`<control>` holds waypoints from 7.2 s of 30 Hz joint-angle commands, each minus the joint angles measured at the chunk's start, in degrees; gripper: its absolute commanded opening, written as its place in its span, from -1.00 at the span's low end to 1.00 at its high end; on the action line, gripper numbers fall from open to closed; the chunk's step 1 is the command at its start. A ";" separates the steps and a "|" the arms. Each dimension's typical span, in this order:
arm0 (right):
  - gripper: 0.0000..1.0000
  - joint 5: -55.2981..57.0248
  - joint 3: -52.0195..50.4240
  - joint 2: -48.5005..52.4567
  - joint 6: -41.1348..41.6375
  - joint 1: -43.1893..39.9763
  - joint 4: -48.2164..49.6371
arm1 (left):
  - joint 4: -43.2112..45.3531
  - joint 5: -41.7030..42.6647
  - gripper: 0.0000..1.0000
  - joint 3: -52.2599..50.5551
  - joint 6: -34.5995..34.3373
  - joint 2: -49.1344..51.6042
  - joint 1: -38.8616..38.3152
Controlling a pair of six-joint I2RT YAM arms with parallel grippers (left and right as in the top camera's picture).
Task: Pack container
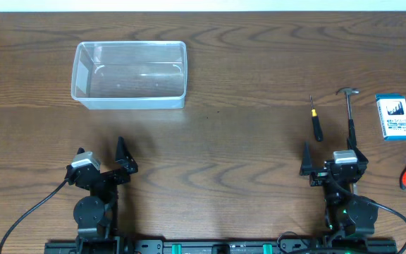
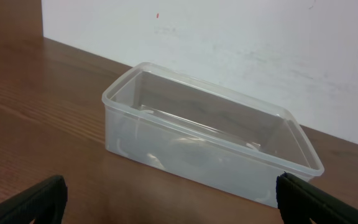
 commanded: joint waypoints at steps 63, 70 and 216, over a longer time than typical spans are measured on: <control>0.98 -29.83 19.02 5.62 25.42 0.37 7.69 | -2.45 -0.46 0.96 -1.01 0.90 -0.35 -0.17; 0.98 -34.47 38.05 19.04 18.38 0.37 -13.18 | -2.45 -0.46 0.96 -1.01 0.90 -0.35 -0.17; 0.87 -10.36 111.89 122.07 32.00 32.83 -45.20 | -62.14 8.26 0.96 103.30 21.38 106.77 11.34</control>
